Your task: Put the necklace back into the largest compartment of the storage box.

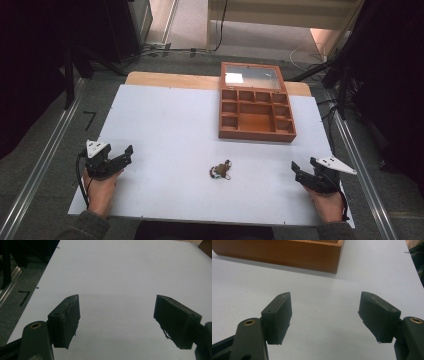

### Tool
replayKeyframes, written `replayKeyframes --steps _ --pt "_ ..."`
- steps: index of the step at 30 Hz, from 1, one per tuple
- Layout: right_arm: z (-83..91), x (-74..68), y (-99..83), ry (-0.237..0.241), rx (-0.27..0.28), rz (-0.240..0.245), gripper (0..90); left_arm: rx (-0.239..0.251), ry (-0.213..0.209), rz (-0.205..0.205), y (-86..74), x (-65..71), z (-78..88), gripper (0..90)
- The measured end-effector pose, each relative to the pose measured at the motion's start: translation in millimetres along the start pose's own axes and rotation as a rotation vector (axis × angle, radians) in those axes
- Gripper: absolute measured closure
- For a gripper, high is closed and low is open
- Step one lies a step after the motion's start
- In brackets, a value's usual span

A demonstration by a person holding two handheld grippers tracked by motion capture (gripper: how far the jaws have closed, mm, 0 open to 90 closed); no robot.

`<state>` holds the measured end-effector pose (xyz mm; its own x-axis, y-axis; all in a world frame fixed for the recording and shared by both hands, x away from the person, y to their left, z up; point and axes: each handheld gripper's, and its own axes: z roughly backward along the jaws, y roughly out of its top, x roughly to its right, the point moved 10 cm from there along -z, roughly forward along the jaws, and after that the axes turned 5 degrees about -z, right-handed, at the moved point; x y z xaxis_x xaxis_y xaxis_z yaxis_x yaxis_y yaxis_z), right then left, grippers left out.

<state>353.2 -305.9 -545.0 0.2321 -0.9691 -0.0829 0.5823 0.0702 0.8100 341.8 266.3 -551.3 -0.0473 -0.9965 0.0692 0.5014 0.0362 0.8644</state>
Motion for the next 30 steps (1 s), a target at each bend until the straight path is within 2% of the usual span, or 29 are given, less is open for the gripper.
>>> replayKeyframes --steps 10,14,22,30 --pt "-1.2 -13.9 0.9 0.031 -0.002 0.012 24.8 -0.008 -0.004 -0.004 -2.0 1.4 -1.0 21.3" --pt "-4.1 -23.8 1.4 0.048 -0.006 0.028 24.8 -0.007 -0.002 -0.003 -1.9 0.8 -1.7 21.3" --pt "-5.4 -28.6 2.0 0.056 -0.008 0.031 24.8 -0.007 -0.009 -0.004 -2.0 3.0 -1.8 21.3" --pt "-8.2 -40.9 4.7 0.084 -0.003 0.041 24.6 -0.01 -0.013 -0.005 -2.5 3.5 -2.8 21.3"
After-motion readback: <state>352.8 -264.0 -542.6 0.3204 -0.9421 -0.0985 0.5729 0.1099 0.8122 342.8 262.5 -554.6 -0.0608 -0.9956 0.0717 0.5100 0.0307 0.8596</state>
